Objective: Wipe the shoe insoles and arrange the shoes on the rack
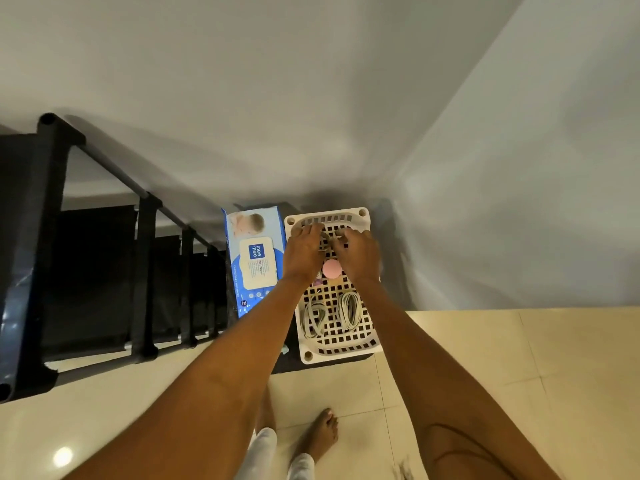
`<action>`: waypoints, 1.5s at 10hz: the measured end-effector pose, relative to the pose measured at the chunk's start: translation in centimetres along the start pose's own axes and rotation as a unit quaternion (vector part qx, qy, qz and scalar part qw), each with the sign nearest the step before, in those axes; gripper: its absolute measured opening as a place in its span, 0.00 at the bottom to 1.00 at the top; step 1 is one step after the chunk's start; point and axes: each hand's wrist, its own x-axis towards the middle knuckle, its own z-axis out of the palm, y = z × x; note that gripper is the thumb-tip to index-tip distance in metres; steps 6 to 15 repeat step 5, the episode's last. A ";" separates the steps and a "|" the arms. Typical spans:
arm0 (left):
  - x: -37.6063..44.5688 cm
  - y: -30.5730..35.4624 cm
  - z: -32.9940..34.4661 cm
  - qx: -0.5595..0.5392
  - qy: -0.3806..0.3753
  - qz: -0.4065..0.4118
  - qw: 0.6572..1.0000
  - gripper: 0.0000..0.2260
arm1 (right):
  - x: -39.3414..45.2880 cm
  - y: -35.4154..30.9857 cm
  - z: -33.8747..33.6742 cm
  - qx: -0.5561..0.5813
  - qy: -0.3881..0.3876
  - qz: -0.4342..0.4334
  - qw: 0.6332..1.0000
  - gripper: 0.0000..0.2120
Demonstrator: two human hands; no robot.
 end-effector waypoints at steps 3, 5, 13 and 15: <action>-0.5 -0.6 -0.2 -0.028 -0.022 0.008 0.999 0.20 | 0.2 -1.6 1.5 -0.078 -0.017 0.032 0.996 0.14; -3.5 -0.1 -3.2 -0.059 -0.005 0.005 0.998 0.20 | -3.1 -3.4 -1.1 -0.013 0.026 0.057 0.998 0.14; -3.5 -0.1 -3.2 -0.059 -0.005 0.005 0.998 0.20 | -3.1 -3.4 -1.1 -0.013 0.026 0.057 0.998 0.14; -3.5 -0.1 -3.2 -0.059 -0.005 0.005 0.998 0.20 | -3.1 -3.4 -1.1 -0.013 0.026 0.057 0.998 0.14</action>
